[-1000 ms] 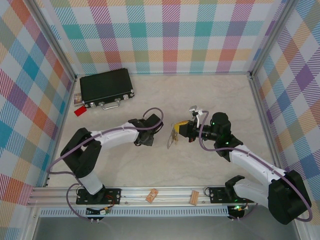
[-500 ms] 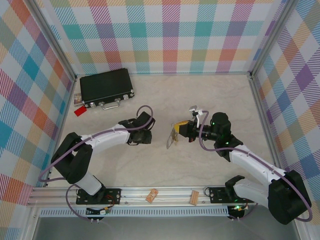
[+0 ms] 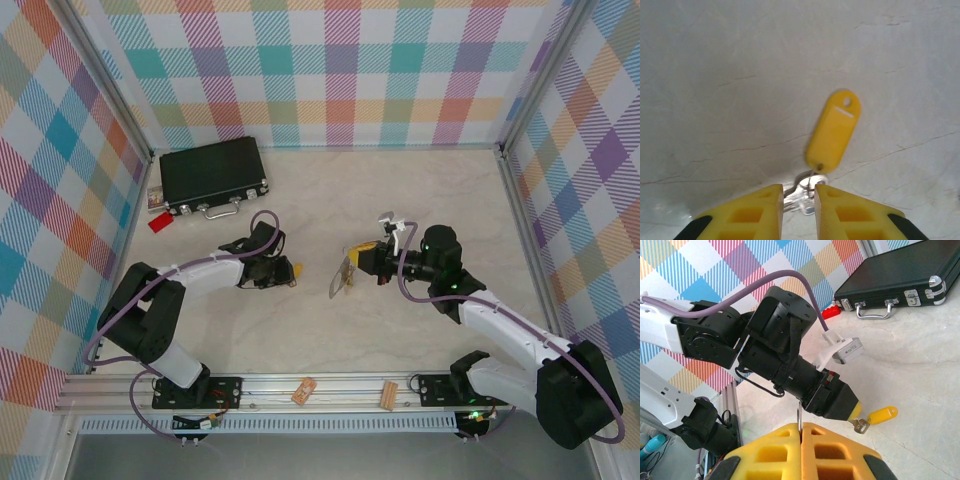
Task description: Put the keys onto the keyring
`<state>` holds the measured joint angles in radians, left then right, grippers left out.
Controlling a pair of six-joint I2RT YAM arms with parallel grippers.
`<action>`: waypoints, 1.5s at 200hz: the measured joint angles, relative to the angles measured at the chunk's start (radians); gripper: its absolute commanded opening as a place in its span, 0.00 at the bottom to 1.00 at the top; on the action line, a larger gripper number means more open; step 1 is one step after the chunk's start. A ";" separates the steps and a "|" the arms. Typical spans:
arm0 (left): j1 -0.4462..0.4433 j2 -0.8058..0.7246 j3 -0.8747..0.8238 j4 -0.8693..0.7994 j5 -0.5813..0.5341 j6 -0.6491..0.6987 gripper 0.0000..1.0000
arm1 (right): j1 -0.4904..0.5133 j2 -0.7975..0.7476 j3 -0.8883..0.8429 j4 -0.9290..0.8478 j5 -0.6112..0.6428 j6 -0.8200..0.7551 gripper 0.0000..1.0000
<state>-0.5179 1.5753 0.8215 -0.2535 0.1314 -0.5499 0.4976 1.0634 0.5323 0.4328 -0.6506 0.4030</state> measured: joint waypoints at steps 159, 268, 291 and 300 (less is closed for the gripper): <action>0.010 0.003 0.000 0.031 0.045 -0.011 0.21 | 0.000 0.000 -0.001 0.000 0.000 0.000 0.00; 0.011 -0.053 -0.068 0.067 0.036 -0.097 0.21 | 0.000 0.000 -0.002 0.000 0.000 0.000 0.00; 0.011 -0.043 -0.069 0.085 0.039 -0.113 0.21 | 0.000 0.000 -0.002 0.000 0.000 0.000 0.00; 0.011 -0.043 -0.070 0.092 0.042 -0.116 0.21 | 0.000 0.000 -0.002 0.000 0.000 0.000 0.00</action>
<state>-0.5072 1.5322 0.7517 -0.1612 0.1738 -0.6659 0.4976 1.0634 0.5308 0.4328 -0.6506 0.4034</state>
